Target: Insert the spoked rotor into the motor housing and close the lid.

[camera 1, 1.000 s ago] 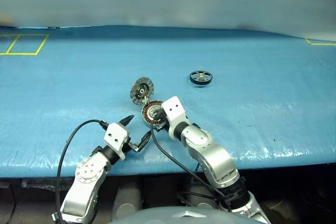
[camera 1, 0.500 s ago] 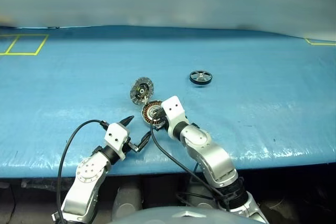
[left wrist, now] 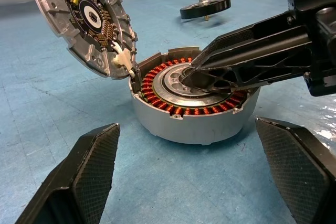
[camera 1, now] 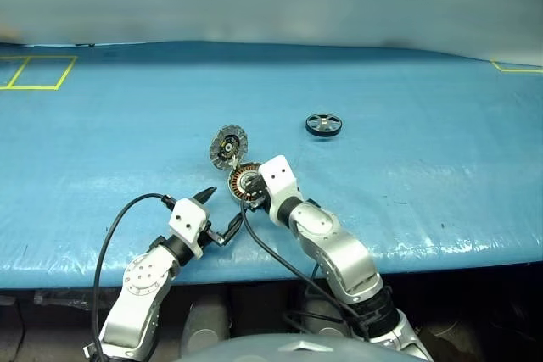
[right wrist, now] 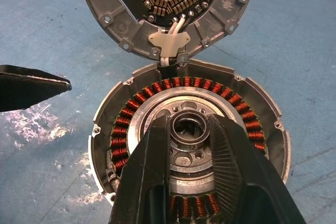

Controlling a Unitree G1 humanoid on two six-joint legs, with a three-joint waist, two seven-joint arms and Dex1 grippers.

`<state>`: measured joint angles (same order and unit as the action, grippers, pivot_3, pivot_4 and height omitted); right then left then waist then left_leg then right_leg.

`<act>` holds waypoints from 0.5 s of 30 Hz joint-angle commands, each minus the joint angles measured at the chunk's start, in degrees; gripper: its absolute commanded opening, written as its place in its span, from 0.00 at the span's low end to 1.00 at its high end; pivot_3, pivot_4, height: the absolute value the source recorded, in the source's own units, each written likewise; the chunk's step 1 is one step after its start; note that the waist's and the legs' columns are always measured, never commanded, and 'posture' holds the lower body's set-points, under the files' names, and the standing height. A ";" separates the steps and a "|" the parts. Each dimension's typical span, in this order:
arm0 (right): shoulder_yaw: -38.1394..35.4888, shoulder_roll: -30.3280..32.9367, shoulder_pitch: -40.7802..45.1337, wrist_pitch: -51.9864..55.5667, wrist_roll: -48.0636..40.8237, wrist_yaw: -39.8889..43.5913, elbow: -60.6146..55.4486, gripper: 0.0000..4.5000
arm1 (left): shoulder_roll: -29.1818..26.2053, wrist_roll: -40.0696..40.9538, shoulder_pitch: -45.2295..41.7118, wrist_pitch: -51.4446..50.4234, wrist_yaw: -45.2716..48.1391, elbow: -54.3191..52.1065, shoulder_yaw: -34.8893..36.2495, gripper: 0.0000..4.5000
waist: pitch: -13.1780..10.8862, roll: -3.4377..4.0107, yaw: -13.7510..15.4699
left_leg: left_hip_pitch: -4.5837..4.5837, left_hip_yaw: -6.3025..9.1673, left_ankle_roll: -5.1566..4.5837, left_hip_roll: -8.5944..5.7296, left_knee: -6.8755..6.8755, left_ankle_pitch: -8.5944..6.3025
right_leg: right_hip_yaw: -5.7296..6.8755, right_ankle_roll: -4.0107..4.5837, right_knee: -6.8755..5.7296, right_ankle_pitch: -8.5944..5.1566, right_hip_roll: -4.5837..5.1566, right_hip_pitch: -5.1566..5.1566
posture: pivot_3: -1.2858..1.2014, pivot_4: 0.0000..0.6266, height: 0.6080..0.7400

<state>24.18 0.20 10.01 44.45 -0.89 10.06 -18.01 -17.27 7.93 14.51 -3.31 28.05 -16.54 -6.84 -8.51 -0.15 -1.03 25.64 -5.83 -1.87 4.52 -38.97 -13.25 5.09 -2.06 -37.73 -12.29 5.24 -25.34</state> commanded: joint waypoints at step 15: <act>1.26 0.93 5.47 11.75 -1.62 -0.31 -13.89 0.23 | 0.15 0.34 -0.93 0.29 0.07 -0.09 -0.31 1.00 | -0.01 0.00 0.01 | 0.04 -0.01 0.00 -0.01 0.02 0.00 | 0.02 0.01 0.01 0.00 0.03 -0.05 | 0.52 0.24 1.00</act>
<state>24.70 1.74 14.41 55.85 -3.01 10.33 -30.51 -17.26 7.92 13.93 -3.49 28.04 -16.36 -7.16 -8.52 -0.15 -1.02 25.67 -5.84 -1.87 4.51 -38.95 -13.24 5.11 -2.05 -37.72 -12.29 5.28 -25.39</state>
